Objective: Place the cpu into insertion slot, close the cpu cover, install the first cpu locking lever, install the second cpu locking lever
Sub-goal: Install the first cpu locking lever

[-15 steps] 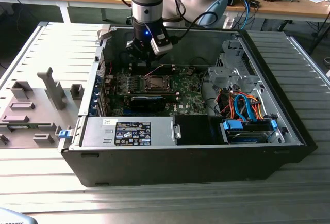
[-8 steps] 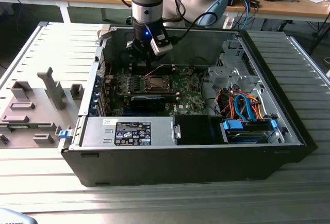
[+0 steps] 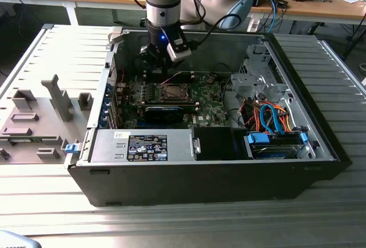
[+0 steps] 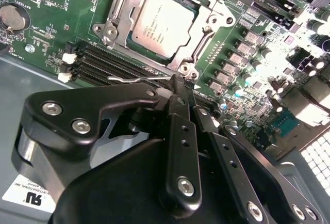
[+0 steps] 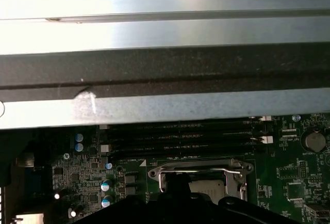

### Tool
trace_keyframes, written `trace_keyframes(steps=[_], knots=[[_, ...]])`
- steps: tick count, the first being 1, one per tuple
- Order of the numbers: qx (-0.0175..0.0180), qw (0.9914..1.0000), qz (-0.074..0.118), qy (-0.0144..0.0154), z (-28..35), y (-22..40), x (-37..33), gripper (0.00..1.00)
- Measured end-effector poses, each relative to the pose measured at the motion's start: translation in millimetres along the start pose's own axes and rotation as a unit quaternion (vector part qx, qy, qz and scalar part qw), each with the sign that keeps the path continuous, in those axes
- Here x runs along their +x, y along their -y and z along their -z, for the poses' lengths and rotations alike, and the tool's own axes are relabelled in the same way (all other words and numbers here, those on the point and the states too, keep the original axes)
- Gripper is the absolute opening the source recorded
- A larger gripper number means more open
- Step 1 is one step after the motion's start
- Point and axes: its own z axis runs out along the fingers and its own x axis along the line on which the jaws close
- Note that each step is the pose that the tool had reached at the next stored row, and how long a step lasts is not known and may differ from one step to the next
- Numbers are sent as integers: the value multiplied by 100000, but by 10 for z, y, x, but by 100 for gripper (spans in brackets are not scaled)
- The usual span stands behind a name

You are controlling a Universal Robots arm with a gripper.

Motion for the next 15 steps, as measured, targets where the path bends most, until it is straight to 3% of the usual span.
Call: trace_keyframes(steps=[15], knots=[[1, 100000, -8, 2, -39, 2, 1, 11]])
